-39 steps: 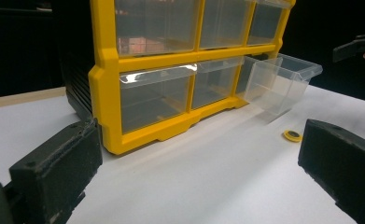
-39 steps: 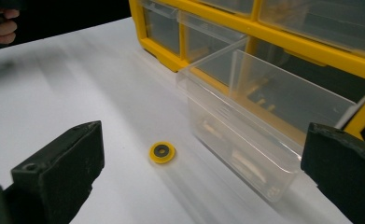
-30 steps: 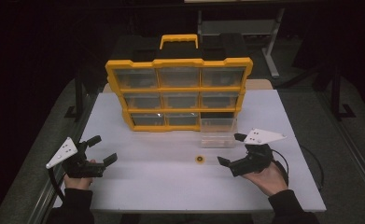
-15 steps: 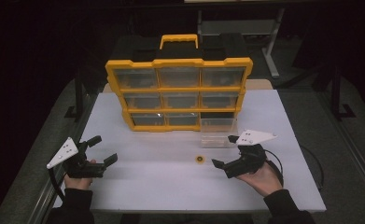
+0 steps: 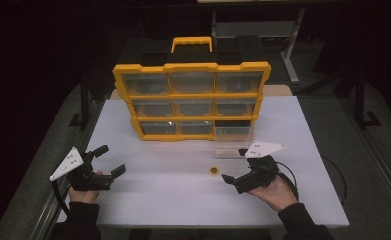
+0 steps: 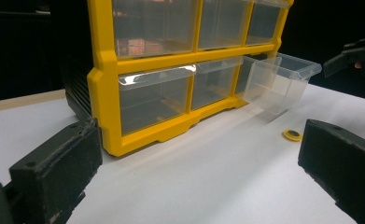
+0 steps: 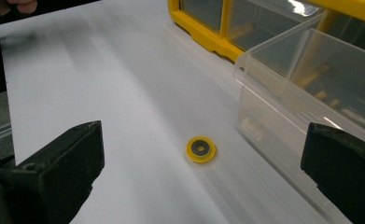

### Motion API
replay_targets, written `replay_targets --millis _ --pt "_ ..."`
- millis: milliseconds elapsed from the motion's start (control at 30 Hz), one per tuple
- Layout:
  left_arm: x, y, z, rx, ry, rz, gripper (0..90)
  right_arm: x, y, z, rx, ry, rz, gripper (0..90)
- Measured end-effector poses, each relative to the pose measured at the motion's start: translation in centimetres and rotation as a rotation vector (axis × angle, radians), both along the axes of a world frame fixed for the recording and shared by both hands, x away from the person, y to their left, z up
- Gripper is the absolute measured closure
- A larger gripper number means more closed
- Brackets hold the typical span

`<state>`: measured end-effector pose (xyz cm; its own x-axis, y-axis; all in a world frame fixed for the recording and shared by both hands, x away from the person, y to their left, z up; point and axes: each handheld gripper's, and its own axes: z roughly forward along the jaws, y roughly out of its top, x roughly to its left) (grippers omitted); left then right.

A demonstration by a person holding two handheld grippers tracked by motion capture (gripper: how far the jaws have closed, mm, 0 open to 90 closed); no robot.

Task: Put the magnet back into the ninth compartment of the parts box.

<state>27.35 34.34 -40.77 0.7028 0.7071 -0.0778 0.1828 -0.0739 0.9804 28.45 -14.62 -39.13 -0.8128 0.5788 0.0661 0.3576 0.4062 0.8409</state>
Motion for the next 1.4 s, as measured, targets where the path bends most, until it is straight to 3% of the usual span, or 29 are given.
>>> replay_targets --millis 433,633,1133,1400 --pt "0.0 0.0 0.0 -0.001 0.002 -0.003 0.0 0.3 1.4 -1.2 -0.062 0.035 0.016 0.1" --pt "0.0 0.0 0.0 0.0 0.0 -0.003 0.0 0.3 1.8 -1.4 -0.06 0.05 0.023 5.0" --pt "0.1 -0.1 -0.1 -0.006 0.005 -0.015 0.0 1.0 3.1 -2.5 -0.113 0.095 0.032 9.2" --pt "0.1 -0.2 -0.1 -0.007 0.002 -0.024 0.0 1.5 3.6 -3.1 -0.114 0.136 0.008 12.7"
